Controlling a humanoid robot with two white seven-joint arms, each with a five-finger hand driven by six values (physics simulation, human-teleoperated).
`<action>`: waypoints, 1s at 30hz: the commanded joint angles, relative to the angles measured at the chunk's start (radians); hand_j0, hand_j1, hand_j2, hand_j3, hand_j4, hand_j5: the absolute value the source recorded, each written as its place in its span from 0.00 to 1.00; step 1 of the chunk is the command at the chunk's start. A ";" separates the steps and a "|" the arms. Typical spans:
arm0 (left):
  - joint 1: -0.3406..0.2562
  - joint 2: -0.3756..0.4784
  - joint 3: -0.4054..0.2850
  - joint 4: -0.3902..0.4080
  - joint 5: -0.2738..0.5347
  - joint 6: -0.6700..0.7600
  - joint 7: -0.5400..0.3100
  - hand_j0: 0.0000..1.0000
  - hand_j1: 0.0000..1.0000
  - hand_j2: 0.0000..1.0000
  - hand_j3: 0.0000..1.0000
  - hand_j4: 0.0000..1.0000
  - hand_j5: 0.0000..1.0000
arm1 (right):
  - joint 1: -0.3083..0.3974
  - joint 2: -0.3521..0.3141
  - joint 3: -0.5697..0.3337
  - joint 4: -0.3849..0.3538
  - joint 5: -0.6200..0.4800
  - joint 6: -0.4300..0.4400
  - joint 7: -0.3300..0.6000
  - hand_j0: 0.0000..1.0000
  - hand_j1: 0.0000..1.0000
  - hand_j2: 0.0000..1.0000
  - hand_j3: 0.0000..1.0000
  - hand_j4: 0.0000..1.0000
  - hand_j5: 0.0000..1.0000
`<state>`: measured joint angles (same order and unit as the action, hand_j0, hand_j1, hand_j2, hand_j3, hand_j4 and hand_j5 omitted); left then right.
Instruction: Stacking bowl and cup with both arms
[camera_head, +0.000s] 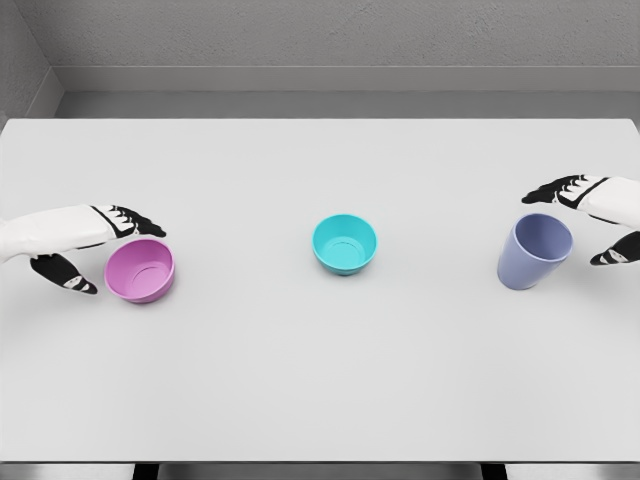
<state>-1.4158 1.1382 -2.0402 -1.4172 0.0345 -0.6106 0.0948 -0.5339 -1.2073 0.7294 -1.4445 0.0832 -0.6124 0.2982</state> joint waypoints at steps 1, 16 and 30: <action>0.000 -0.008 0.002 0.000 0.005 0.000 -0.001 1.00 1.00 1.00 1.00 1.00 1.00 | 0.000 -0.002 -0.002 0.001 -0.008 0.002 -0.001 1.00 1.00 1.00 1.00 1.00 1.00; 0.014 -0.023 0.015 0.001 0.005 0.000 -0.001 1.00 1.00 1.00 1.00 1.00 1.00 | 0.034 0.000 0.002 -0.025 -0.011 0.002 -0.074 1.00 1.00 1.00 1.00 1.00 1.00; 0.028 -0.043 0.015 0.004 0.007 0.000 -0.001 1.00 1.00 1.00 1.00 1.00 1.00 | 0.046 0.002 0.002 -0.045 -0.010 0.002 -0.071 1.00 1.00 1.00 1.00 1.00 1.00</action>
<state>-1.3867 1.0987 -2.0259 -1.4127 0.0361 -0.6106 0.0931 -0.4878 -1.2045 0.7332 -1.4874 0.0802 -0.6121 0.2277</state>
